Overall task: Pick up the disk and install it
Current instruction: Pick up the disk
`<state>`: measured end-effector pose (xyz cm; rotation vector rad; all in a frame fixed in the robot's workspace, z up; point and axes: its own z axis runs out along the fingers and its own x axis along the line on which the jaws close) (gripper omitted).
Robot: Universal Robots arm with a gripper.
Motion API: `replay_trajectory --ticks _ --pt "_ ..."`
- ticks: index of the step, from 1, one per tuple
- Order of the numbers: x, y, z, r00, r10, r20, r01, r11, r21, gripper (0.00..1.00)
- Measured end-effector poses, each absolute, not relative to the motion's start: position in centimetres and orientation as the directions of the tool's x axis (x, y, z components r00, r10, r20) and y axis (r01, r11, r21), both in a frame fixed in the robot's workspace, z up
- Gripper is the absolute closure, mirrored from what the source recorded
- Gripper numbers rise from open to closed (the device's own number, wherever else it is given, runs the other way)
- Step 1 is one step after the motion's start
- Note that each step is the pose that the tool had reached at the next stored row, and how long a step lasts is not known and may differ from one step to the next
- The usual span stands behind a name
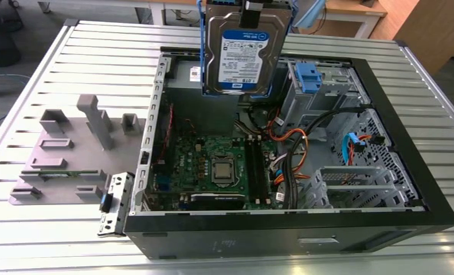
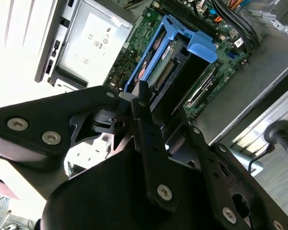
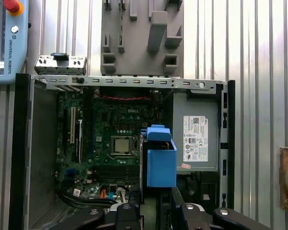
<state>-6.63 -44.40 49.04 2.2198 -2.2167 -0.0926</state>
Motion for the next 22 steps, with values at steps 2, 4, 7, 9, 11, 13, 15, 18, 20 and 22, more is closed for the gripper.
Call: replay_trajectory --ticks 2,4,7,9,11,13,15,18,20,22 --pt "-6.62 -44.52 49.03 0.001 -0.999 -0.039 -0.999 -0.002 0.044 0.65" --pt "-6.63 -44.65 49.03 0.001 -0.999 -0.039 -0.999 -0.002 0.044 0.65" --pt "-6.63 -44.81 49.02 0.001 -0.999 -0.038 -0.999 -0.002 0.044 0.65" --pt "-6.63 -44.89 49.02 0.001 -0.999 -0.038 -0.999 -0.002 0.044 0.65" --pt "-6.63 -44.93 49.03 0.001 -0.999 -0.038 -0.999 -0.002 0.044 0.65" --pt "-6.62 -44.97 49.02 0.001 -0.999 -0.038 -0.999 -0.002 0.044 0.65" --pt "-6.63 -44.97 49.03 0.001 -0.999 -0.038 -0.999 -0.002 0.044 0.65" --pt "-6.62 -44.97 49.03 0.001 -0.999 -0.038 -0.999 -0.002 0.044 0.65" --pt "-6.63 -44.98 49.03 0.001 -0.999 -0.038 -0.999 -0.002 0.044 0.65" --pt "-6.61 -44.98 49.03 0.001 -0.999 -0.038 -0.999 -0.002 0.044 0.65"
